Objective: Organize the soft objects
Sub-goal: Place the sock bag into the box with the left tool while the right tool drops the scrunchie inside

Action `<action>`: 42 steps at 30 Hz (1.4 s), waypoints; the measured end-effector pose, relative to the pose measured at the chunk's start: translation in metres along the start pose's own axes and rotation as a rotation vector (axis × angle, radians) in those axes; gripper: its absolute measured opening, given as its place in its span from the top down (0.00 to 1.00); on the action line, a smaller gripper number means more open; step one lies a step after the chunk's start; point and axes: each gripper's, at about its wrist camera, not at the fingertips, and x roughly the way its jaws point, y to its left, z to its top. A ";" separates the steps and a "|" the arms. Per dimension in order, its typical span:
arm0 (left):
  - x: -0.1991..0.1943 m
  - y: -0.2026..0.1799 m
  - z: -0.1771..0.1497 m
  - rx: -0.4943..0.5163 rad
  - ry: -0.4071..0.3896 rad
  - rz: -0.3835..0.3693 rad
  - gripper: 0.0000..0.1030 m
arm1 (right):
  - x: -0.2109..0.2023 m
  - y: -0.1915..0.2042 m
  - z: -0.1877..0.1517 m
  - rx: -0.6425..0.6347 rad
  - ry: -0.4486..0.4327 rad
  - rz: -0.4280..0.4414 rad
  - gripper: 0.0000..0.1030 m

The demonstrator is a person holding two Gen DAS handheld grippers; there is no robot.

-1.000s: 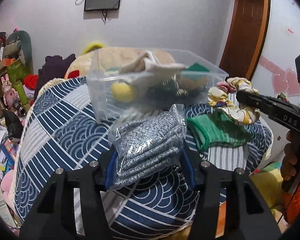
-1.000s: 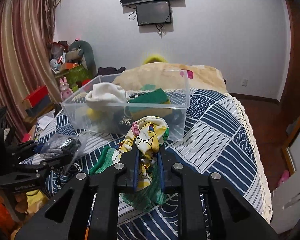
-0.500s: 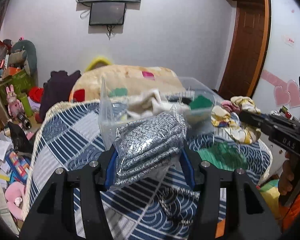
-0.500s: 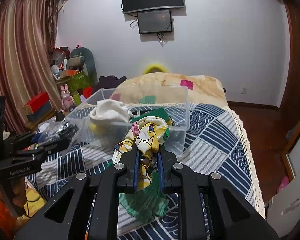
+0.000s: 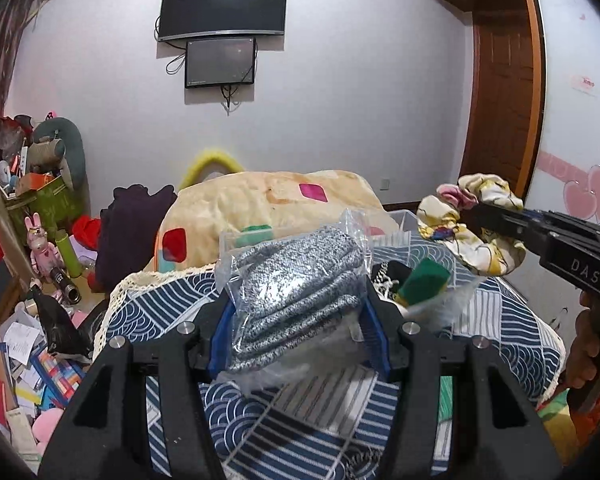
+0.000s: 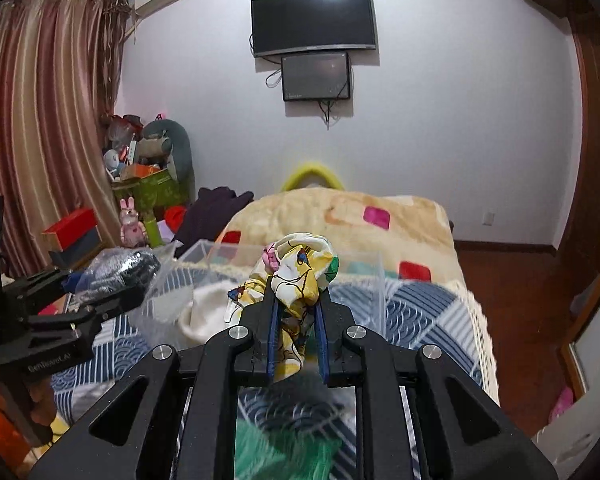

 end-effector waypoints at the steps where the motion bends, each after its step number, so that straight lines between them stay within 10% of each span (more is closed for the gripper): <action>1: 0.003 0.000 0.002 0.000 -0.001 -0.001 0.47 | 0.002 0.001 0.002 -0.004 -0.003 -0.004 0.87; 36: 0.120 0.010 0.007 -0.094 0.164 0.018 0.44 | 0.095 0.010 -0.013 -0.077 0.257 -0.015 0.86; 42: 0.115 0.007 0.007 -0.069 0.162 0.057 0.30 | 0.084 0.009 -0.009 -0.077 0.222 -0.038 0.50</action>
